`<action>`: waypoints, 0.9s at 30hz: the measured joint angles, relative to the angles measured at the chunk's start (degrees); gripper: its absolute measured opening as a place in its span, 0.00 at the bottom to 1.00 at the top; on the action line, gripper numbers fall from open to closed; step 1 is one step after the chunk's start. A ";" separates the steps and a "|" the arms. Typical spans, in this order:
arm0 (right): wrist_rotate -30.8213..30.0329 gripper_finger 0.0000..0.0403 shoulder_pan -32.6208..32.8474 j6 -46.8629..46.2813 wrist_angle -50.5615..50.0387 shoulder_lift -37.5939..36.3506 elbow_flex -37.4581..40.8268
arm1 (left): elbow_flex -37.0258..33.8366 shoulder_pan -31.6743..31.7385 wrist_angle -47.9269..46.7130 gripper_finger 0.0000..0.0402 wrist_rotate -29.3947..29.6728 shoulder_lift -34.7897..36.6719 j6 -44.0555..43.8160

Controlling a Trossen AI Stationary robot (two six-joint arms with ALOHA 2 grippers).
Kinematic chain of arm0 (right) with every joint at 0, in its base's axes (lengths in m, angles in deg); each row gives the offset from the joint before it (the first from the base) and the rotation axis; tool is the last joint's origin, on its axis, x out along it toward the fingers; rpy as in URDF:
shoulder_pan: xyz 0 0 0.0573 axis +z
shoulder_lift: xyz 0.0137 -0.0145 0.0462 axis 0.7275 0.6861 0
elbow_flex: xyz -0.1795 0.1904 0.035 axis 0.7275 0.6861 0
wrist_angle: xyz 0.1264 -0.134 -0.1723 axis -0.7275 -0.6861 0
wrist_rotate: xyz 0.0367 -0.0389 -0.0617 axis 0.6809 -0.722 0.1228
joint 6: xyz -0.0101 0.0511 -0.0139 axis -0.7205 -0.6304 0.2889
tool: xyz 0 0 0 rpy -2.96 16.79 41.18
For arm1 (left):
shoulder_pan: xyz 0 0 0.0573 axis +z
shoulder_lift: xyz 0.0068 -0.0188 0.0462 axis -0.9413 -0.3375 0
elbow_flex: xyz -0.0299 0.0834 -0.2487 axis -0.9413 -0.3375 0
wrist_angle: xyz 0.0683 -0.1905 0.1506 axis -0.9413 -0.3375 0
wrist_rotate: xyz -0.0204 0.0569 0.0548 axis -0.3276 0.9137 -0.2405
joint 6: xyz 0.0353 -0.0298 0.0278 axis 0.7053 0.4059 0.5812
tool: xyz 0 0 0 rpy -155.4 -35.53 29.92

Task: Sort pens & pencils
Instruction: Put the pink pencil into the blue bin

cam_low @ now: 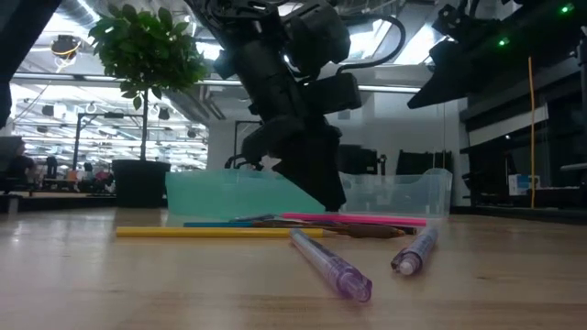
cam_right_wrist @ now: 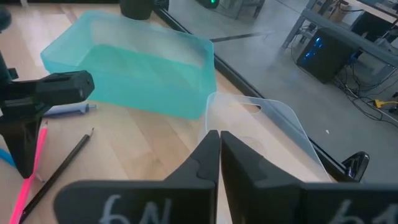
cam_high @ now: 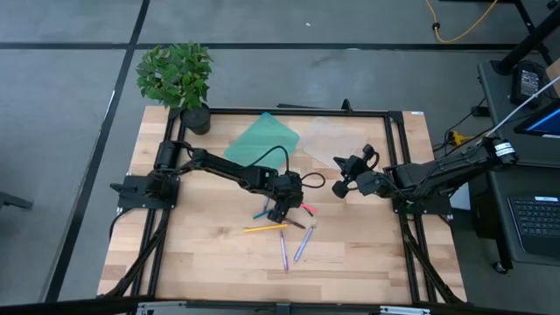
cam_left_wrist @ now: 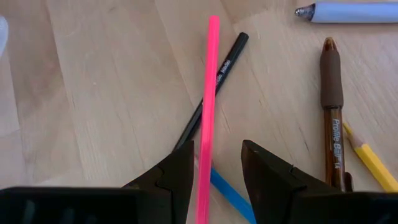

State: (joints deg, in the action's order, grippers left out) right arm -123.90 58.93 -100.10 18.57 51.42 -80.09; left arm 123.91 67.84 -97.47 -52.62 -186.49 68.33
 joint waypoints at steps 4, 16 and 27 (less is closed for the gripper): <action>0.00 0.04 0.00 0.02 0.00 0.00 0.00 | 0.00 0.00 0.52 0.32 0.00 0.00 0.00; 0.04 0.04 0.00 0.04 -0.33 0.04 -0.04 | 0.00 0.00 2.47 0.32 0.23 -3.02 1.24; 2.39 0.04 -0.01 0.19 -0.52 0.04 -0.07 | 0.20 0.87 3.80 0.28 0.37 -4.22 1.42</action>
State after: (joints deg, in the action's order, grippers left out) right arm -121.51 58.92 -99.91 18.05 51.46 -80.16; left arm 124.11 68.71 -93.67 -52.25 -190.71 69.75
